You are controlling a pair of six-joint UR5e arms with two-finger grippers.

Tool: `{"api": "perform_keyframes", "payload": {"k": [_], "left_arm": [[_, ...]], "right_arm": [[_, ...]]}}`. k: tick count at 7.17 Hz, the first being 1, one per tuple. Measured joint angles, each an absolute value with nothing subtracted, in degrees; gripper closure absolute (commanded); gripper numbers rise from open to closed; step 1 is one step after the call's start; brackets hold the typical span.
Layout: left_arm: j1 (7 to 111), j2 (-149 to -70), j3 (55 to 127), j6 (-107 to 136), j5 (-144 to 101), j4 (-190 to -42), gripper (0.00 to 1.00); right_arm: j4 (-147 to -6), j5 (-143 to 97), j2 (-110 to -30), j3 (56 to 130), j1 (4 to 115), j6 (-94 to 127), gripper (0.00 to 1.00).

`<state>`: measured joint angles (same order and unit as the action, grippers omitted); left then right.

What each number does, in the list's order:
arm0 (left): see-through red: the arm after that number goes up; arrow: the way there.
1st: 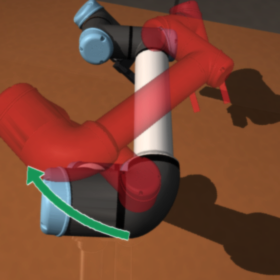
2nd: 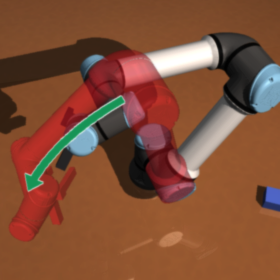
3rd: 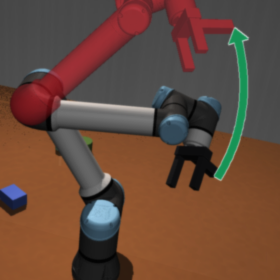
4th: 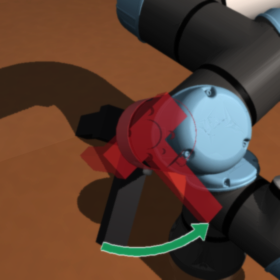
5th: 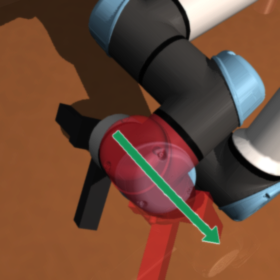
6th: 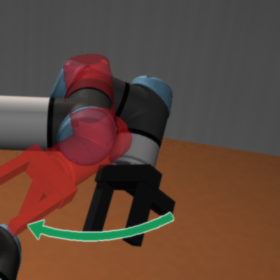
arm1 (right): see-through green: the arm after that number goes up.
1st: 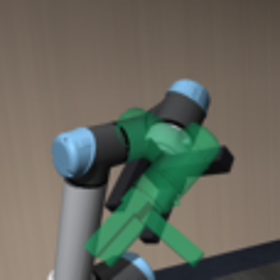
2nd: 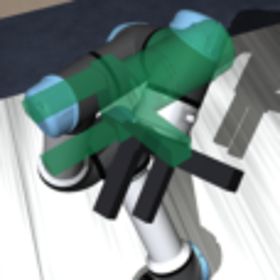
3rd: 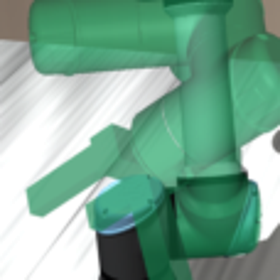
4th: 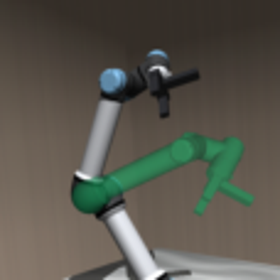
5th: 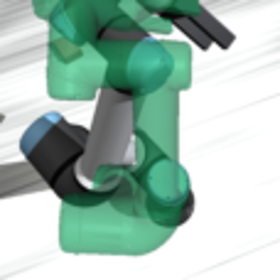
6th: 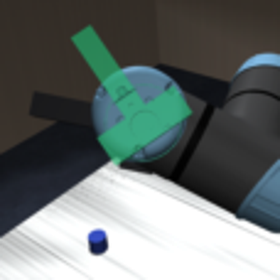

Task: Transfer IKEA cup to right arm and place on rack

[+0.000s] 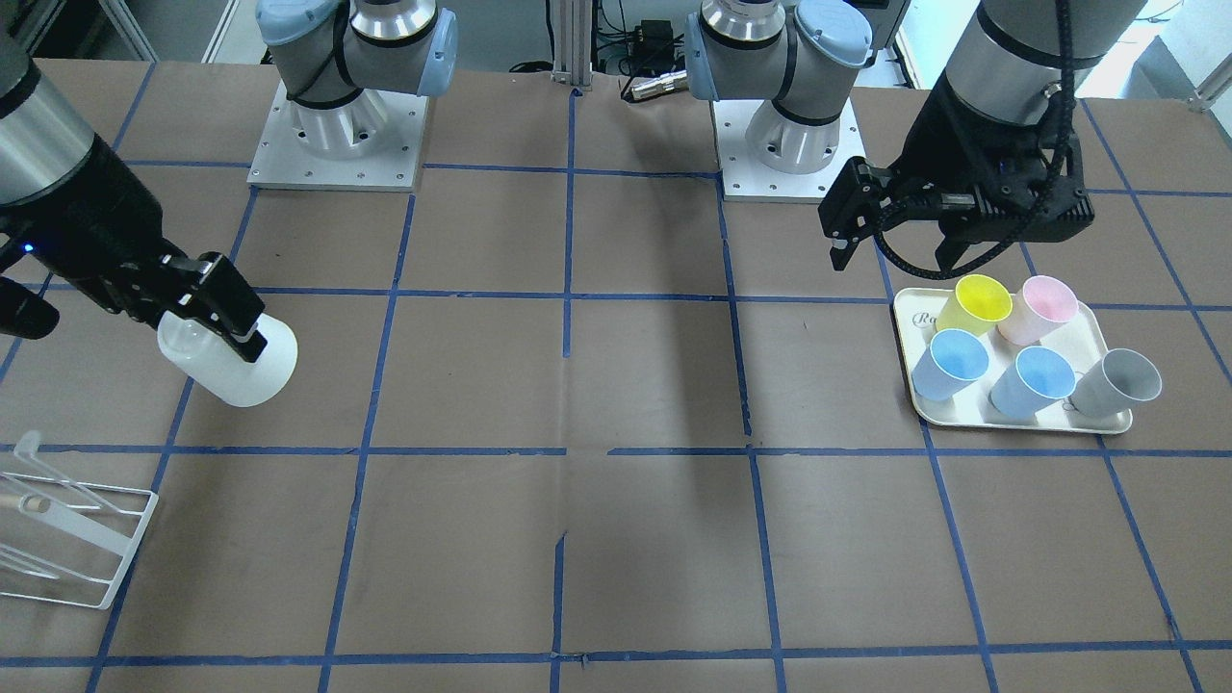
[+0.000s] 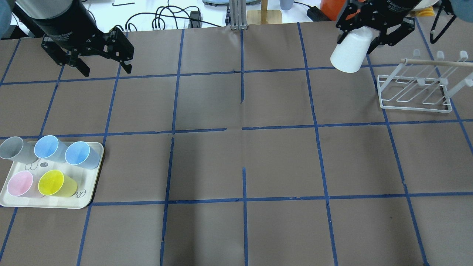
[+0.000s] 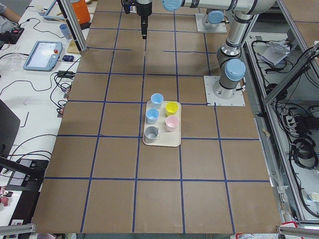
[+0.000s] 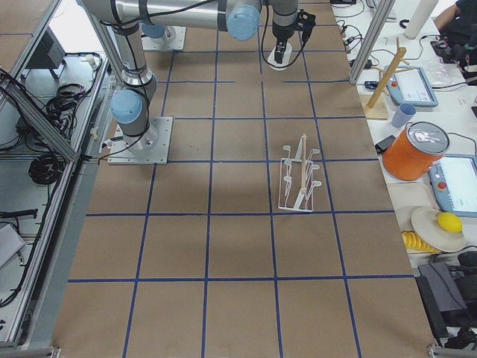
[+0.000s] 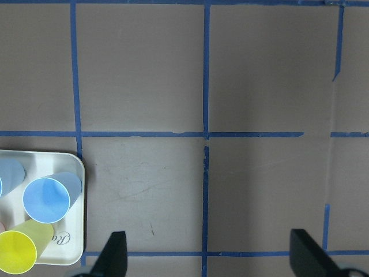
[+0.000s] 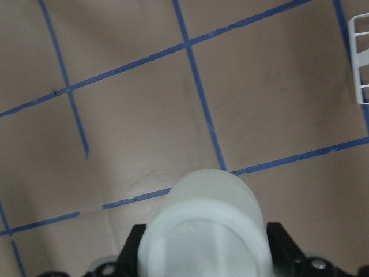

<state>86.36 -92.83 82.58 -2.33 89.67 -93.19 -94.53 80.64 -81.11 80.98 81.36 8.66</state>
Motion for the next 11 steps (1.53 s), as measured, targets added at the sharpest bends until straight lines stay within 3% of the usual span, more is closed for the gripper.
{"api": "perform_keyframes", "payload": {"k": [4, 11], "left_arm": [[86.57, -92.51, 82.82, -2.52, 89.64, -93.35, 0.0], [86.57, -92.39, 82.88, -4.78, 89.52, -93.35, 0.0]], "right_arm": [[-99.06, 84.85, -75.04, 75.6, 73.32, -3.15, 0.86], [-111.89, 86.01, -66.96, 74.57, 66.67, -12.05, 0.84]]}}
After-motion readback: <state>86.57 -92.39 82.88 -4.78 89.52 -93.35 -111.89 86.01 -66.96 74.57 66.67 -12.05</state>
